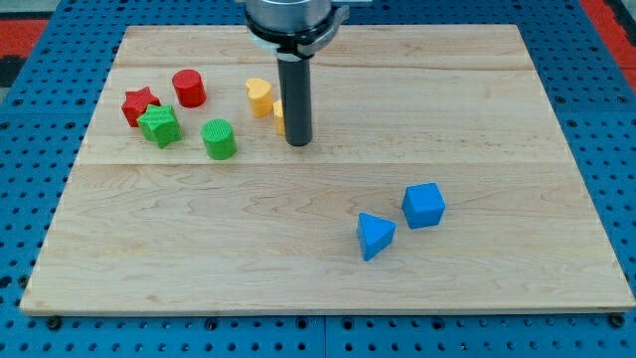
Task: Slide the green star and green circle towards the yellow hexagon
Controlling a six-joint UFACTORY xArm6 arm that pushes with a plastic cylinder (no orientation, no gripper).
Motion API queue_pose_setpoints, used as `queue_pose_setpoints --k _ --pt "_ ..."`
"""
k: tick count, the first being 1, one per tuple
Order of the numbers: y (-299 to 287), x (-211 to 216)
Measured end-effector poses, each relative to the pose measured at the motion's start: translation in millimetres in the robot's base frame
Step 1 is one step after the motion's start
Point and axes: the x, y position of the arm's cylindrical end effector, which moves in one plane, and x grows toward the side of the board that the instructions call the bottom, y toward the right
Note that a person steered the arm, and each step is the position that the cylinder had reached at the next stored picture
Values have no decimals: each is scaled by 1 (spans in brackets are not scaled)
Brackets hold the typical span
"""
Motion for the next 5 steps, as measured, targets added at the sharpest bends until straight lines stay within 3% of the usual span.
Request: queue_pose_setpoints --k 1,3,4,5 --pt "-2 47" --pt "-75 110" --pt "-119 104" --pt "-188 71"
